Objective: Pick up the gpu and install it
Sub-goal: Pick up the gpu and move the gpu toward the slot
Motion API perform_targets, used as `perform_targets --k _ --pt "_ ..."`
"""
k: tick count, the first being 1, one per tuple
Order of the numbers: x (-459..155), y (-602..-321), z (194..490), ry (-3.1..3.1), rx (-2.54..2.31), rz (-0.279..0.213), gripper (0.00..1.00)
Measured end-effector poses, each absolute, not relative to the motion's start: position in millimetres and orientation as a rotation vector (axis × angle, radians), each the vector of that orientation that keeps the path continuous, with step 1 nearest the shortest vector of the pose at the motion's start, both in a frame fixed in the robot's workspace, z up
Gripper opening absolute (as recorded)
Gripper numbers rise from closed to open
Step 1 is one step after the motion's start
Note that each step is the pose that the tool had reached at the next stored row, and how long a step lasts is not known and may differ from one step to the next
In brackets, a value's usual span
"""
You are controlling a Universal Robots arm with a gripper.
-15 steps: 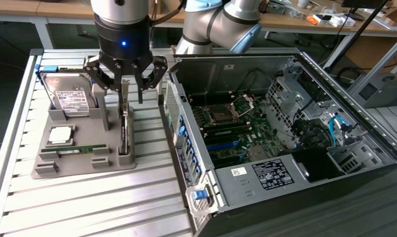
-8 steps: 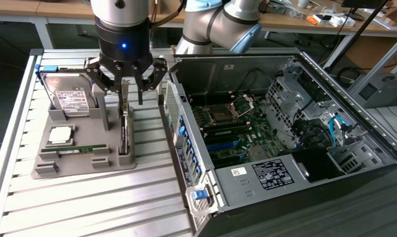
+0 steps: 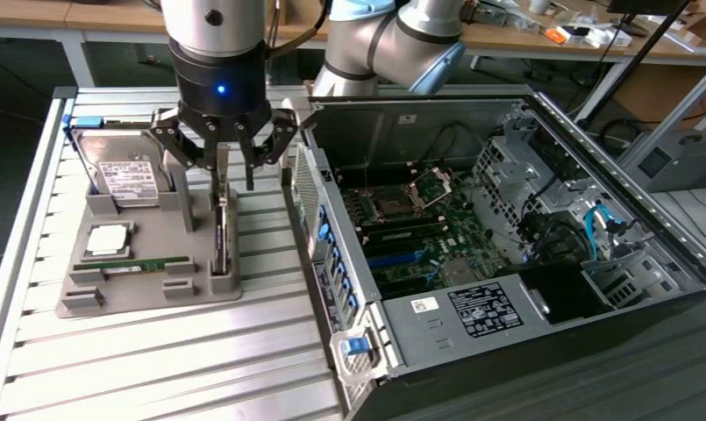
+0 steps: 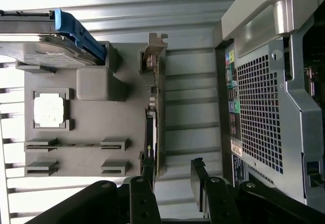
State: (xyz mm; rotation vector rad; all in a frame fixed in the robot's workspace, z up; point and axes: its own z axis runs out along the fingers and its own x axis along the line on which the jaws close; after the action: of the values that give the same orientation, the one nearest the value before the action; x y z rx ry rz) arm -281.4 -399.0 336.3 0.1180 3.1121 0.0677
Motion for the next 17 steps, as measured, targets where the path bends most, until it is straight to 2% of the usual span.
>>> perform_targets --k 17 --pt "-286 -390 324 3.112 0.118 0.067 0.42"
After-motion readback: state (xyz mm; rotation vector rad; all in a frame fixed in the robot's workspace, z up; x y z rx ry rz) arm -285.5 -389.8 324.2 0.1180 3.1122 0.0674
